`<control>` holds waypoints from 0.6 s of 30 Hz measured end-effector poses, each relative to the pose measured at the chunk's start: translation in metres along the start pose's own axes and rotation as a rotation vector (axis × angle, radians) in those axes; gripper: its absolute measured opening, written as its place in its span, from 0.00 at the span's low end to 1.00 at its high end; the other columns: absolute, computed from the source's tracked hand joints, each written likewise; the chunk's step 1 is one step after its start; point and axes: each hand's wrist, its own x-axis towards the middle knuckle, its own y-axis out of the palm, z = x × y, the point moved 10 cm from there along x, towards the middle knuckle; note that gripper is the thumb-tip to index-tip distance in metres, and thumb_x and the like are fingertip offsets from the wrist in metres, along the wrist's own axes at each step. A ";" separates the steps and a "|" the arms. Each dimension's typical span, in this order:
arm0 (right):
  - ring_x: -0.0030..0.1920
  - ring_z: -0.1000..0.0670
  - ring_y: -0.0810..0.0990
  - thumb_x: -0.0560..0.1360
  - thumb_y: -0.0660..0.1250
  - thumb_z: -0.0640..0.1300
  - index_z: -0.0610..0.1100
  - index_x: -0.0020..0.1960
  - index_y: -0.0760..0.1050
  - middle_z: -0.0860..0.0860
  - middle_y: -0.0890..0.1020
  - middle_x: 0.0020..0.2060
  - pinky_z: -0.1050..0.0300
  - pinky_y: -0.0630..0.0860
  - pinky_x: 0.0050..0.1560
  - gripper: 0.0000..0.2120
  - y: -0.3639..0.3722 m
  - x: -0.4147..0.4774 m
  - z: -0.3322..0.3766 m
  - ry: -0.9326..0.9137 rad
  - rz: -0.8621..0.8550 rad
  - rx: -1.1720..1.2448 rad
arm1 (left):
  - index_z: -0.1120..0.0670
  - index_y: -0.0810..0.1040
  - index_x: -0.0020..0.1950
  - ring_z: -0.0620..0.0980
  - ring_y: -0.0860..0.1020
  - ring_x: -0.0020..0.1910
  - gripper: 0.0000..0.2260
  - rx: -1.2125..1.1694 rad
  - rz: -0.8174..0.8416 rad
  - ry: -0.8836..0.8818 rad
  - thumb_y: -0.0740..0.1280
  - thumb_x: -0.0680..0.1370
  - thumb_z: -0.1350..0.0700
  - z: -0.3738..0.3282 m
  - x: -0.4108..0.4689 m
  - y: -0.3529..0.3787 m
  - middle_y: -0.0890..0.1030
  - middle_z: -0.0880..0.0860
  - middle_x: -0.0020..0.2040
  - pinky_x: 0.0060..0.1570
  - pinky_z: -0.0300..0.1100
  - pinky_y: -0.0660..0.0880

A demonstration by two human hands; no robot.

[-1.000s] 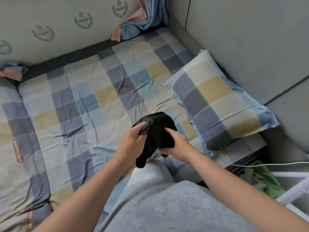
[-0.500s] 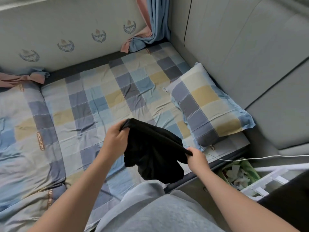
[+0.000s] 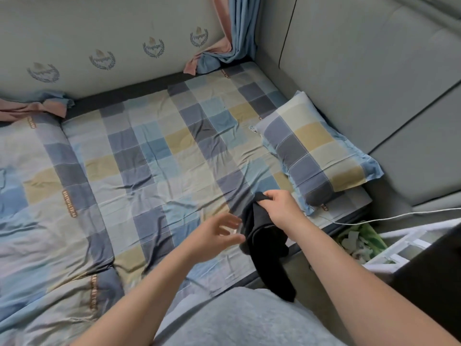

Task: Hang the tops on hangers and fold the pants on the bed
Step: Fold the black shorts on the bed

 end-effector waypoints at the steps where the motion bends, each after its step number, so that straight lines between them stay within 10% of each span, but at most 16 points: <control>1: 0.39 0.48 0.75 0.80 0.65 0.38 0.30 0.47 0.78 0.43 0.78 0.36 0.54 0.69 0.41 0.11 0.006 -0.006 0.007 0.005 0.000 0.078 | 0.44 0.76 0.62 0.42 0.80 0.55 0.20 -0.009 0.014 0.010 0.76 0.73 0.45 0.003 -0.007 0.004 0.79 0.42 0.58 0.53 0.37 0.77; 5: 0.35 0.48 0.80 0.81 0.63 0.36 0.36 0.45 0.79 0.45 0.79 0.34 0.55 0.76 0.38 0.09 0.016 -0.028 0.038 -0.013 -0.009 0.380 | 0.40 0.69 0.69 0.33 0.75 0.59 0.34 -0.004 0.003 0.062 0.74 0.66 0.34 -0.001 -0.027 0.008 0.76 0.35 0.60 0.56 0.34 0.74; 10: 0.31 0.53 0.81 0.82 0.64 0.38 0.38 0.47 0.79 0.47 0.81 0.33 0.59 0.79 0.32 0.07 0.024 -0.047 0.069 -0.027 0.002 0.623 | 0.49 0.79 0.55 0.48 0.80 0.47 0.04 0.052 -0.242 0.105 0.67 0.80 0.53 -0.004 -0.036 -0.030 0.83 0.46 0.46 0.50 0.47 0.75; 13: 0.24 0.55 0.74 0.81 0.64 0.37 0.36 0.47 0.77 0.47 0.77 0.29 0.58 0.80 0.34 0.06 0.022 -0.048 0.077 -0.042 -0.021 0.719 | 0.49 0.76 0.44 0.43 0.72 0.33 0.09 0.006 -0.401 0.129 0.63 0.83 0.55 -0.001 -0.051 -0.065 0.75 0.43 0.32 0.37 0.43 0.67; 18: 0.37 0.51 0.84 0.81 0.65 0.36 0.42 0.55 0.77 0.47 0.85 0.45 0.55 0.81 0.40 0.05 0.023 -0.050 0.083 -0.111 0.018 0.756 | 0.41 0.82 0.54 0.35 0.80 0.47 0.16 -0.112 -0.511 0.237 0.62 0.82 0.62 -0.023 -0.079 -0.101 0.84 0.37 0.46 0.44 0.30 0.73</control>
